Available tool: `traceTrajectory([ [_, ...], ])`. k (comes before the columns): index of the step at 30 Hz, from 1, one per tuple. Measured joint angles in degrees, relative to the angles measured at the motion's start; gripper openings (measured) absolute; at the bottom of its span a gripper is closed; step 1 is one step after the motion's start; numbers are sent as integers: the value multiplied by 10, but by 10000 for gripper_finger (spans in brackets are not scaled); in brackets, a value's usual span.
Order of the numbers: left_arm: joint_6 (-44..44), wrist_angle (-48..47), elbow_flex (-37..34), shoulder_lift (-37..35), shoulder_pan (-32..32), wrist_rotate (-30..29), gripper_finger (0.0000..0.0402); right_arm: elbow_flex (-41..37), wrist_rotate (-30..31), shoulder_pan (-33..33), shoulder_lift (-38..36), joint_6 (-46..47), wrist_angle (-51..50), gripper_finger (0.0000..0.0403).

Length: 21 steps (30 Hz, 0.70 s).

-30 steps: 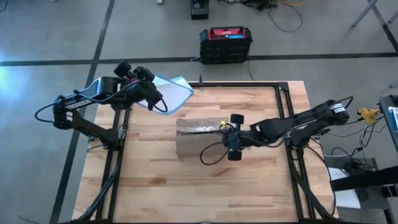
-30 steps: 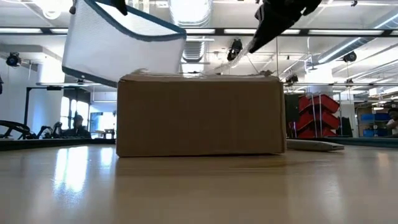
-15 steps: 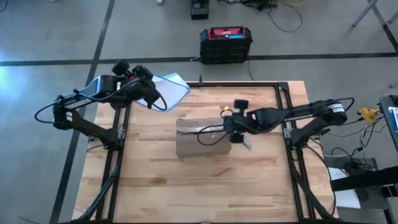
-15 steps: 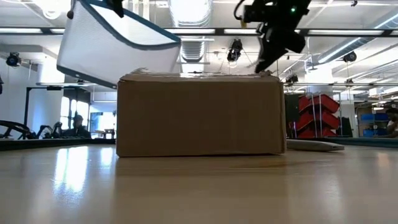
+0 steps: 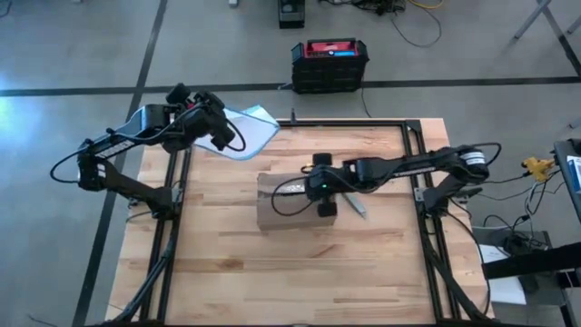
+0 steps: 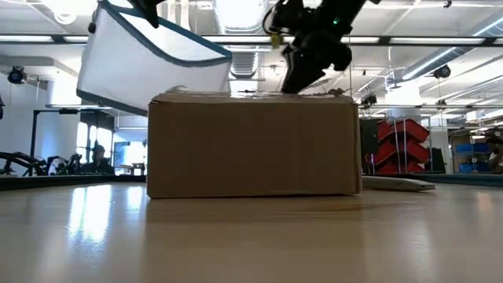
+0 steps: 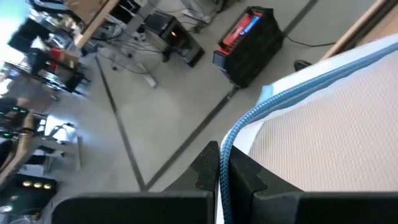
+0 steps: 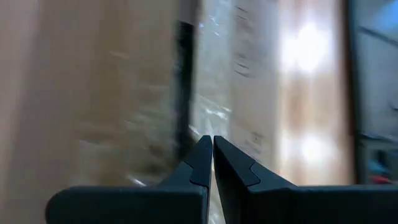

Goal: Unpack boxes
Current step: Remove the white charger cable from the cardboard box

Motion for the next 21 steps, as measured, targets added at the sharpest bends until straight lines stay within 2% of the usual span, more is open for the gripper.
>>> traceTrajectory([
  [5, 2, 0, 0, 0, 4, 1, 0, 79, -94, 13, 44, 34, -73, 0],
  [12, 5, -1, 0, 0, 4, 0, 0, 162, -144, 65, 67, 61, -124, 0],
  [16, 5, -5, 0, 0, 4, -1, 0, 171, -172, 87, 66, 82, -120, 0],
  [21, 5, -7, 0, 0, 4, -2, 0, 171, -169, 107, 67, 101, -121, 0],
])
